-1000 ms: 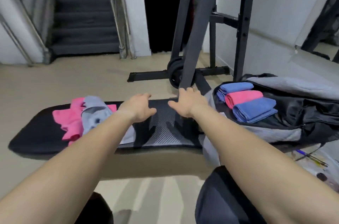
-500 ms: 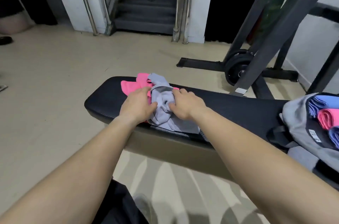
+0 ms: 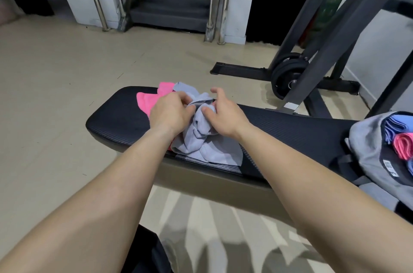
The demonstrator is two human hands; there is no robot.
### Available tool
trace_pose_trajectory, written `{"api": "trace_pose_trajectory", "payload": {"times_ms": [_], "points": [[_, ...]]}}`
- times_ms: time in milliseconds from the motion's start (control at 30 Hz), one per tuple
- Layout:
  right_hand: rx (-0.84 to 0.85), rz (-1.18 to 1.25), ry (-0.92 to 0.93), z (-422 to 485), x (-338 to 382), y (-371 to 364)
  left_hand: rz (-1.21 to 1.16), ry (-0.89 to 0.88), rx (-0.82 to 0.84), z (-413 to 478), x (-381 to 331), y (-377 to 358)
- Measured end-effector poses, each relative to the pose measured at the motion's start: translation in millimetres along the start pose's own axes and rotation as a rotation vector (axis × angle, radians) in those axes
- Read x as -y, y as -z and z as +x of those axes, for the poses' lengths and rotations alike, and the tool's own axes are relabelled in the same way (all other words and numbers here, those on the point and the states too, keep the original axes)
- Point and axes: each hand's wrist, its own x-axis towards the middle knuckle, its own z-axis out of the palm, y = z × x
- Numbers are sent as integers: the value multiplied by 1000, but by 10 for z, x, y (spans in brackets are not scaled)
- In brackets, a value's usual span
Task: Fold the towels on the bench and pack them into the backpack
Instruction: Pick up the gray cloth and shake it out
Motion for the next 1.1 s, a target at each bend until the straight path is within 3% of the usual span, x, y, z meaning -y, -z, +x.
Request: {"api": "trace_pose_trajectory", "payload": {"times_ms": [300, 700, 933, 1100], "points": [[-154, -58, 82, -103, 1, 406, -245, -153, 64, -116, -250, 41], [-87, -84, 16, -715, -448, 1624, -376, -302, -16, -309, -822, -80], [-192, -252, -29, -964, -724, 2082, -237, -366, 2, -489, -1150, -295], [-420, -339, -124, -1026, -939, 2149, -162, -395, 40, -513, -1212, -459]]}}
